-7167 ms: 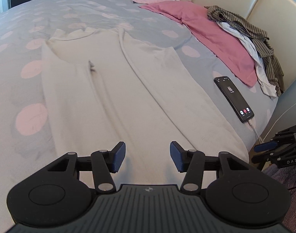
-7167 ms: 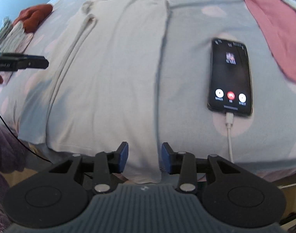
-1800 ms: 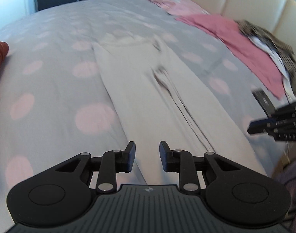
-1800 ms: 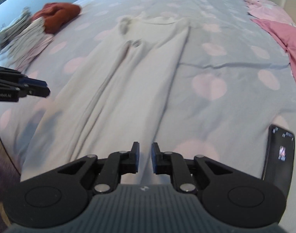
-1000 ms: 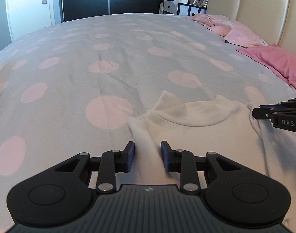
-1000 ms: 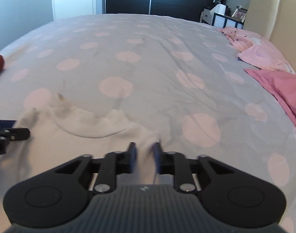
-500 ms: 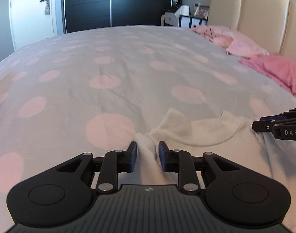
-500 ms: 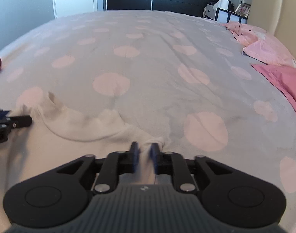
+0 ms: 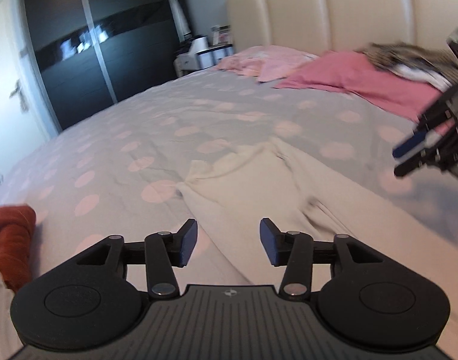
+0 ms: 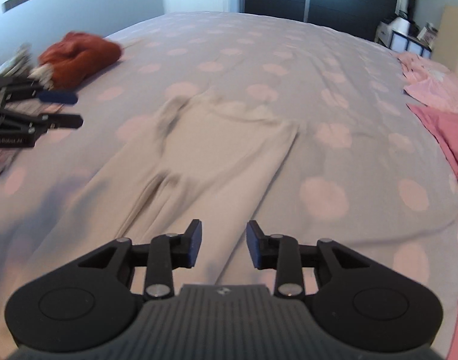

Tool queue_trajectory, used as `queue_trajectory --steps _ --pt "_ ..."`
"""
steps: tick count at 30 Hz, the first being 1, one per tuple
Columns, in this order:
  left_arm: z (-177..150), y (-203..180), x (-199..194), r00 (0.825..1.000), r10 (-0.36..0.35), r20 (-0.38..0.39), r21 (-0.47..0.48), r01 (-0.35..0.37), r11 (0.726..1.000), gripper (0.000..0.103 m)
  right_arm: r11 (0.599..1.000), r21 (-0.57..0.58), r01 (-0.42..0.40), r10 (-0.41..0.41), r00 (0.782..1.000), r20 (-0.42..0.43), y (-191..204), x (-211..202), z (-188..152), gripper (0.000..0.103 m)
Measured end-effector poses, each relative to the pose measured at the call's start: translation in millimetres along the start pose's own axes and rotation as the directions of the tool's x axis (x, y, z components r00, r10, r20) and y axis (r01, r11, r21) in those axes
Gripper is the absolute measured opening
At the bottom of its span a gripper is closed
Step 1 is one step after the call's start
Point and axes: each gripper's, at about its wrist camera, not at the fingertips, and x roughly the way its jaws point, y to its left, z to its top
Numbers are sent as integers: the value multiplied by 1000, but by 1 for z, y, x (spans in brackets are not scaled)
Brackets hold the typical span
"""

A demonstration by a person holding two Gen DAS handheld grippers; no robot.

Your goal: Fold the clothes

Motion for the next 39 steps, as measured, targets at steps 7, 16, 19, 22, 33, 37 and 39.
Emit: queue_trajectory --steps 7,16,19,22,33,37,39 --pt "-61 -82 -82 996 -89 -29 257 94 962 48 935 -354 -7 8 1000 3 65 -64 -101 40" --pt "-137 -169 -116 984 -119 -131 669 176 722 48 675 -737 20 -13 1000 14 124 -92 -198 49" --pt "-164 -191 -116 982 -125 -144 773 190 606 48 581 -814 21 -20 1000 11 136 -93 -220 51" --pt "-186 -207 -109 984 -108 -143 847 178 500 48 489 -872 38 -44 999 19 142 -88 -238 53" --pt "-240 -249 -89 986 -134 98 987 -79 141 49 146 -974 173 9 984 176 171 -70 -278 61" --pt "-253 -255 -88 963 -190 188 982 -186 31 49 -5 -967 253 62 966 252 175 -70 -293 61" --pt "-253 -255 -88 960 -202 196 981 -192 37 49 -24 -962 273 82 959 270 175 -72 -294 61"
